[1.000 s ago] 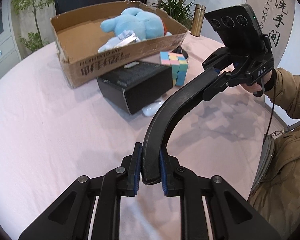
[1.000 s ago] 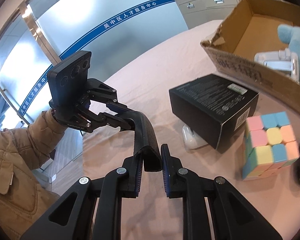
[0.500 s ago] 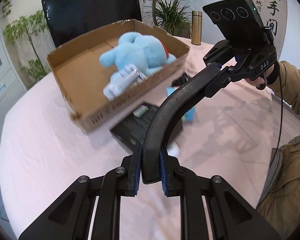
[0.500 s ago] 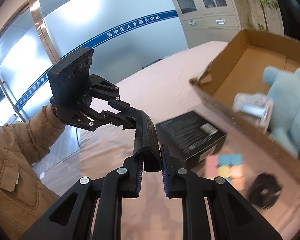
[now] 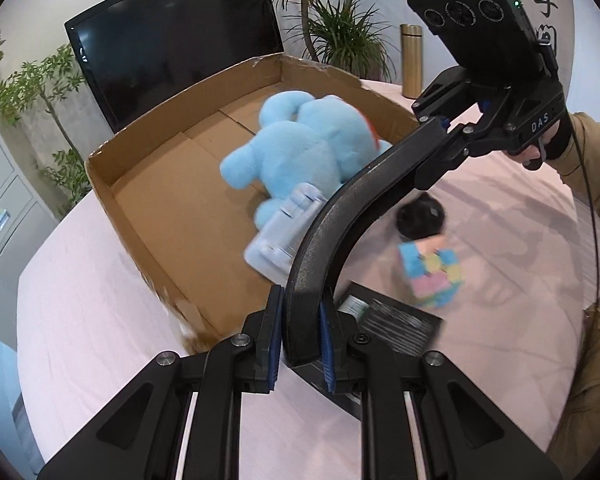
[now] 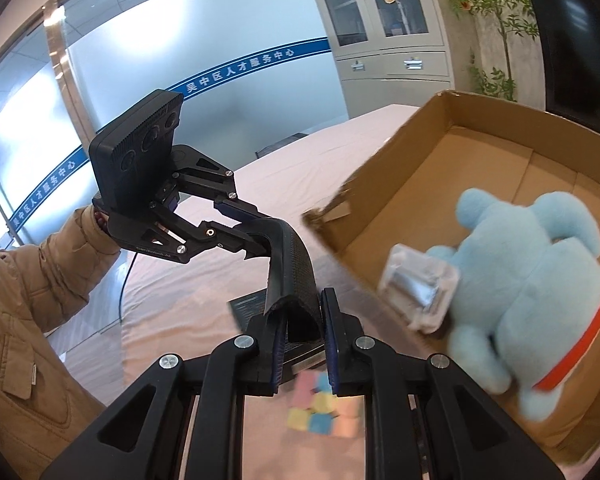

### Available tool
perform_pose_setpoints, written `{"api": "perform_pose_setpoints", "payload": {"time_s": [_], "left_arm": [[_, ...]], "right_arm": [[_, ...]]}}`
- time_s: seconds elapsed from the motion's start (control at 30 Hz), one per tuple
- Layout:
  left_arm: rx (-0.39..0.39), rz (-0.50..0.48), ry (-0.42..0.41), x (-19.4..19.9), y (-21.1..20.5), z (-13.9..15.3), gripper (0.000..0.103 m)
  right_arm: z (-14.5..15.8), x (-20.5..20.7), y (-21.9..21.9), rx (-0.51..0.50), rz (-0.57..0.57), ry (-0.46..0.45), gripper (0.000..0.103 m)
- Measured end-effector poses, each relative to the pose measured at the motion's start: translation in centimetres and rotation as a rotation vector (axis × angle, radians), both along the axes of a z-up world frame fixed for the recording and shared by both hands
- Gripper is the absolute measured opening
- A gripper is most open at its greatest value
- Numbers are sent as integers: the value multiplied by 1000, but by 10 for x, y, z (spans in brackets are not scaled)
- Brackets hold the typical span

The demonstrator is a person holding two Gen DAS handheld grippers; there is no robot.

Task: Organize objects
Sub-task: 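Lift the black strap with the left tool and carry it over the box, then open the left tool to drop the black strap into the box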

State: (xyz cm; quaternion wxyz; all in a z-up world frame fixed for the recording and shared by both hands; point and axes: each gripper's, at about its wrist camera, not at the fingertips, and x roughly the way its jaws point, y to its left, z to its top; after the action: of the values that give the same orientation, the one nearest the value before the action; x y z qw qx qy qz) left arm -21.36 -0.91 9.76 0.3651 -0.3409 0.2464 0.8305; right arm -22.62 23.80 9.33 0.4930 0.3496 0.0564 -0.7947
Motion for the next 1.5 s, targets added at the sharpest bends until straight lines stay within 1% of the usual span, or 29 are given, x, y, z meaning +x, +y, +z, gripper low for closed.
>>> {"api": "perform_pose_setpoints", "payload": {"time_s": [0.1, 0.23, 0.33, 0.43, 0.6, 0.63, 0.67, 0.73, 0.77, 0.8, 0.83, 0.9, 0.93, 1.0, 1.07, 1.13, 1.2, 1.27, 1.3, 1.33, 1.37, 1.43, 1.5], "left_arm": [[10, 22, -9, -35, 3, -1, 15], [62, 74, -48, -90, 2, -9, 17], [56, 98, -76, -117, 5, -24, 18], [24, 113, -105, -130, 9, -44, 18], [-16, 122, -111, -131, 13, -63, 19], [-20, 125, -103, -129, 15, -64, 21], [-21, 127, -94, -127, 15, -64, 26], [-18, 127, -69, -120, 15, -60, 40], [-25, 138, -40, -116, 15, -57, 67], [-33, 148, -7, -111, 14, -54, 87], [-29, 148, 19, -108, 10, -50, 87], [-15, 148, 19, -100, 5, -45, 87], [-11, 152, 22, -96, 2, -42, 87], [-15, 161, 33, -88, -4, -38, 87], [-10, 176, 46, -79, -6, -33, 87], [0, 188, 69, -65, -10, -25, 87], [20, 198, 106, -42, -15, -12, 87], [59, 196, 130, -22, -19, -2, 88], [87, 190, 137, -8, -21, 4, 91], [117, 176, 139, 9, -20, 8, 94], [141, 160, 140, 25, -18, 9, 102], [161, 115, 126, 50, -7, 6, 102], [161, 68, 83, 72, 13, -7, 102]], "right_arm": [[2, -29, 2, 12, -25, -9, 14], [4, -71, 2, 29, -64, -16, 14], [-4, -95, -2, 68, -85, -24, 13], [-15, -107, -9, 120, -90, -31, 13], [-27, -118, -15, 164, -116, -32, 13], [-30, -114, -18, 175, -128, -28, 14], [-30, -114, -18, 186, -136, -24, 14], [-29, -113, -17, 193, -146, -25, 15], [-29, -114, -18, 198, -149, -23, 17], [-27, -112, -17, 204, -152, -17, 21], [-26, -108, -16, 205, -155, -10, 23], [-22, -103, -15, 210, -164, 5, 33], [-20, -101, -15, 213, -172, 16, 36], [-15, -94, -12, 222, -197, 46, 51], [-5, -83, -5, 217, -225, 82, 57], [4, -73, 6, 195, -242, 89, 58], [14, -55, 16, 168, -247, 97, 59], [21, -29, 29, 137, -243, 106, 60], [21, -16, 35, 122, -233, 103, 62], [19, -1, 41, 118, -230, 105, 63], [15, 11, 45, 124, -228, 108, 64], [2, 32, 51, 141, -223, 94, 64], [-14, 48, 51, 161, -204, 69, 64]]}}
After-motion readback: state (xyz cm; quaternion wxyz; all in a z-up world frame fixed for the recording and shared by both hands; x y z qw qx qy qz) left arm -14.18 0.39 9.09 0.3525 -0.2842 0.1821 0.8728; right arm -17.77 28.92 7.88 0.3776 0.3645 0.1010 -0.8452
